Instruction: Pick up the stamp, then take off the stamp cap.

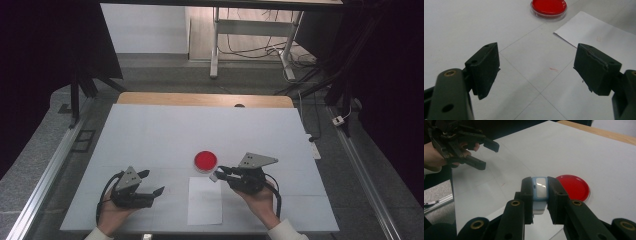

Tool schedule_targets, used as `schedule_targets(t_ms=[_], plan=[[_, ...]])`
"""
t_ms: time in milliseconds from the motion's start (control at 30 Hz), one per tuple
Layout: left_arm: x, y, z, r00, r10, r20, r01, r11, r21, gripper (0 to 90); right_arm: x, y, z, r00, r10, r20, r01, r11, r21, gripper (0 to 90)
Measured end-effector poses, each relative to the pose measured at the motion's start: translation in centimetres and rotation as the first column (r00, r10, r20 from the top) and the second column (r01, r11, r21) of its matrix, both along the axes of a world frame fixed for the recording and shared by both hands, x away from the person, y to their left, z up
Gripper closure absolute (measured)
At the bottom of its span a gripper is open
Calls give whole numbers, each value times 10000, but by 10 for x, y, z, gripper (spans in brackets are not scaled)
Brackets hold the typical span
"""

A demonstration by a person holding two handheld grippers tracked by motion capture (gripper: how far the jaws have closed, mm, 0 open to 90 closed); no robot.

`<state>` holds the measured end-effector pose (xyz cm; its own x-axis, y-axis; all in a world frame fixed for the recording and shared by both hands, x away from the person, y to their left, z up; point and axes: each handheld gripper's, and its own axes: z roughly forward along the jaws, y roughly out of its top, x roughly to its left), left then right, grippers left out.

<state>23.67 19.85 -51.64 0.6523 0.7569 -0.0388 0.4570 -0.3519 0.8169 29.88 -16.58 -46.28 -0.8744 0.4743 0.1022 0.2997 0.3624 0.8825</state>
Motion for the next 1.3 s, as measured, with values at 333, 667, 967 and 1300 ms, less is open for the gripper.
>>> schedule_targets(t_ms=[333,667,967,1300], plan=[[-2,0,2,10000,24,82,-24,10000,-61,211,0,1,0,10000,-24,47,24,10000,-45,749],[-4,-9,11,9995,-93,303,100,9996,-246,215,0,4,-1,10000,-68,55,68,10000,6,749],[-4,-21,17,9988,-308,382,323,9987,-395,217,0,7,-1,10000,-28,59,28,10000,20,749],[2,-33,18,9987,-404,312,417,9983,-410,218,2,11,-5,10000,-41,-29,41,10000,33,749]])
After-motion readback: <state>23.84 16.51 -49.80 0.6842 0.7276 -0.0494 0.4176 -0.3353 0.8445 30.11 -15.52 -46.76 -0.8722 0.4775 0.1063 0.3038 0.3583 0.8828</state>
